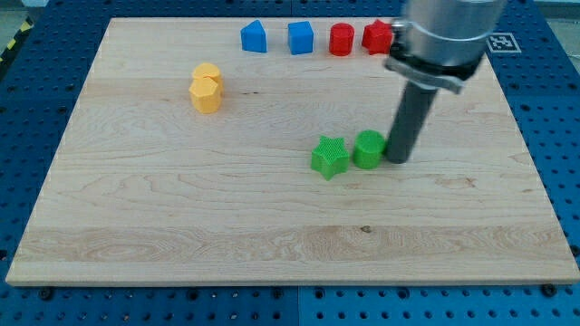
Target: Point at the blue cube
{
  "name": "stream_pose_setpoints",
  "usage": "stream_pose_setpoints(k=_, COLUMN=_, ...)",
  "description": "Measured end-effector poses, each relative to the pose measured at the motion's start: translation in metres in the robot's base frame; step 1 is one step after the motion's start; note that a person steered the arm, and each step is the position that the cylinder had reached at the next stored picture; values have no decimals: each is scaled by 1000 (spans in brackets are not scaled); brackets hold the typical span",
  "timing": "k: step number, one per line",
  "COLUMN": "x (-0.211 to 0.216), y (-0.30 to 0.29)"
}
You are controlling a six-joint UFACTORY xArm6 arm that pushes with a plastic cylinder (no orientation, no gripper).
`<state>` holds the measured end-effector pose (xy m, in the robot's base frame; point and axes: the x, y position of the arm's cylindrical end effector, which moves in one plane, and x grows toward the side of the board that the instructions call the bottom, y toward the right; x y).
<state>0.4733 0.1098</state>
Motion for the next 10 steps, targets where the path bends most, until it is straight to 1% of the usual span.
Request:
stream_pose_setpoints(k=1, x=-11, y=-3)
stream_pose_setpoints(k=2, x=-56, y=9)
stream_pose_setpoints(k=3, x=-83, y=-13)
stream_pose_setpoints(k=4, x=-91, y=-16)
stream_pose_setpoints(k=5, x=-118, y=-16)
stream_pose_setpoints(k=6, x=-128, y=-37)
stream_pose_setpoints(k=8, x=-162, y=-152)
stream_pose_setpoints(k=9, x=-185, y=-221)
stream_pose_setpoints(k=10, x=-234, y=-270)
